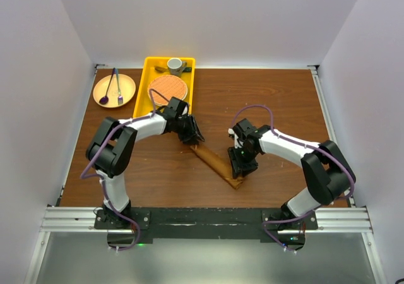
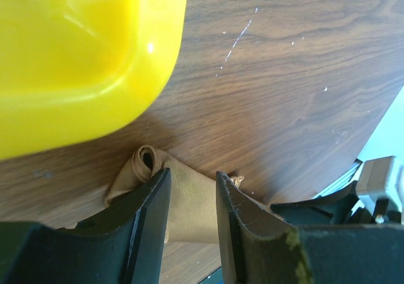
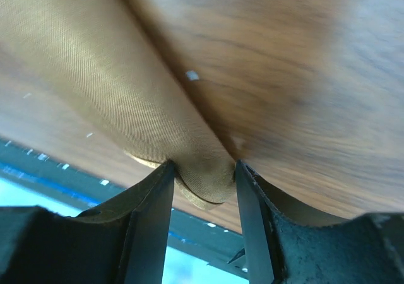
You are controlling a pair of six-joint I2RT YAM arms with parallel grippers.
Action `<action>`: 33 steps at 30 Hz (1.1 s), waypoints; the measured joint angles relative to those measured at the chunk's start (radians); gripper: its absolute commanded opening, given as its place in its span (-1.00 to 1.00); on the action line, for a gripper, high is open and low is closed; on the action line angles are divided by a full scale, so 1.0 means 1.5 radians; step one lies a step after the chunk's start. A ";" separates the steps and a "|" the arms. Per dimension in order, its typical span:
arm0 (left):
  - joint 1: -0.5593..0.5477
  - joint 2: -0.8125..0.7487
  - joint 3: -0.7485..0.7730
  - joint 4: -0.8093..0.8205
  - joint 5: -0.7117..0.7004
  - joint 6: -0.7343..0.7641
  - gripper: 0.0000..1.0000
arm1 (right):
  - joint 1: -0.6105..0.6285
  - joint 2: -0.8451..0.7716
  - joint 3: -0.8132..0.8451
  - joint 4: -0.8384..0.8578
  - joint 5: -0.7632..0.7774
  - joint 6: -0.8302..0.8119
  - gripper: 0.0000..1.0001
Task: Fold the napkin, place the utensils inside, and roll it up
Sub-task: Roll the napkin with the utensil
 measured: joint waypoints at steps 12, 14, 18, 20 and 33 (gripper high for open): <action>0.001 0.000 0.096 -0.092 -0.060 0.023 -0.03 | 0.128 -0.057 0.099 -0.010 0.124 -0.034 0.43; 0.003 -0.015 0.114 -0.115 -0.081 0.019 0.00 | 0.150 -0.065 0.133 -0.003 0.149 -0.057 0.46; 0.022 -0.065 0.120 -0.164 -0.111 0.007 0.01 | 0.184 -0.029 0.177 0.021 0.212 -0.107 0.43; 0.039 -0.090 0.115 -0.179 -0.120 0.000 0.01 | 0.203 0.004 0.191 0.030 0.239 -0.126 0.39; 0.148 -0.234 -0.020 -0.206 -0.129 -0.002 0.01 | 0.271 0.161 0.229 0.064 0.331 -0.191 0.15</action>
